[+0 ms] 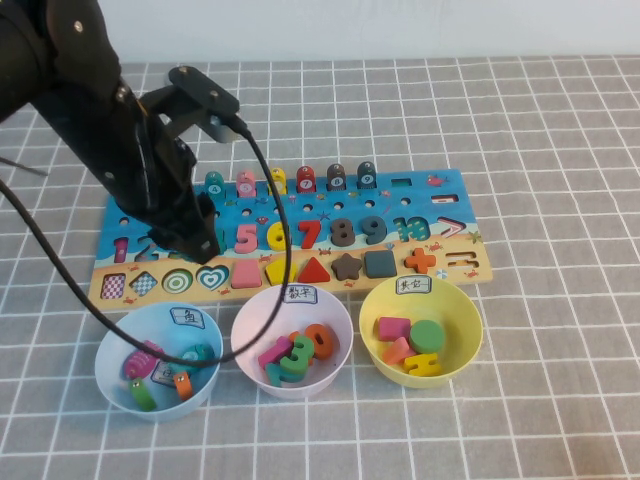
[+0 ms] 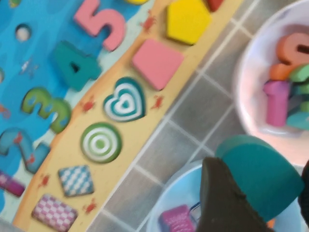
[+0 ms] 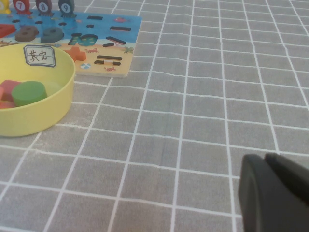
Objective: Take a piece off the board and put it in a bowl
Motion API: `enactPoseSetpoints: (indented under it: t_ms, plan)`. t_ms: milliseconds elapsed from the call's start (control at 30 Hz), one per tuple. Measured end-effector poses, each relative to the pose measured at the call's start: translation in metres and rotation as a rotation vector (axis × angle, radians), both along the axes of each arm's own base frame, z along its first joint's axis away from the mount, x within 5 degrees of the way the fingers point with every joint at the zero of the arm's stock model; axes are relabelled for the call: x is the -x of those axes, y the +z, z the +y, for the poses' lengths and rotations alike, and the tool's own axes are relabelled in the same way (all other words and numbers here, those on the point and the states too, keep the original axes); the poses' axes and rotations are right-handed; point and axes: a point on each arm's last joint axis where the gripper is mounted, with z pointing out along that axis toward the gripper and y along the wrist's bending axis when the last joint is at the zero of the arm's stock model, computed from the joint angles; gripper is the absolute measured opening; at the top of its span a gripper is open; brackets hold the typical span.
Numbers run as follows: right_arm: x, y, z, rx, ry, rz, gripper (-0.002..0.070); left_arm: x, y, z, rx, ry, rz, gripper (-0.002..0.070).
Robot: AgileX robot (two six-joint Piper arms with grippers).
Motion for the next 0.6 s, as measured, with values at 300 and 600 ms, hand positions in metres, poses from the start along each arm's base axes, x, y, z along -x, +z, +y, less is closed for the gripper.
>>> enactPoseSetpoints:
  t_ms: [300,600]
  plan:
    - [0.000,0.000,0.000,0.000,0.000,0.000,-0.0017,0.054,0.001,-0.063,0.102,-0.123,-0.095,0.0283]
    - [0.000,0.000,0.000,0.000,0.000,0.000,-0.0017,0.096,-0.024,-0.124,0.272,-0.094,-0.167,0.0283]
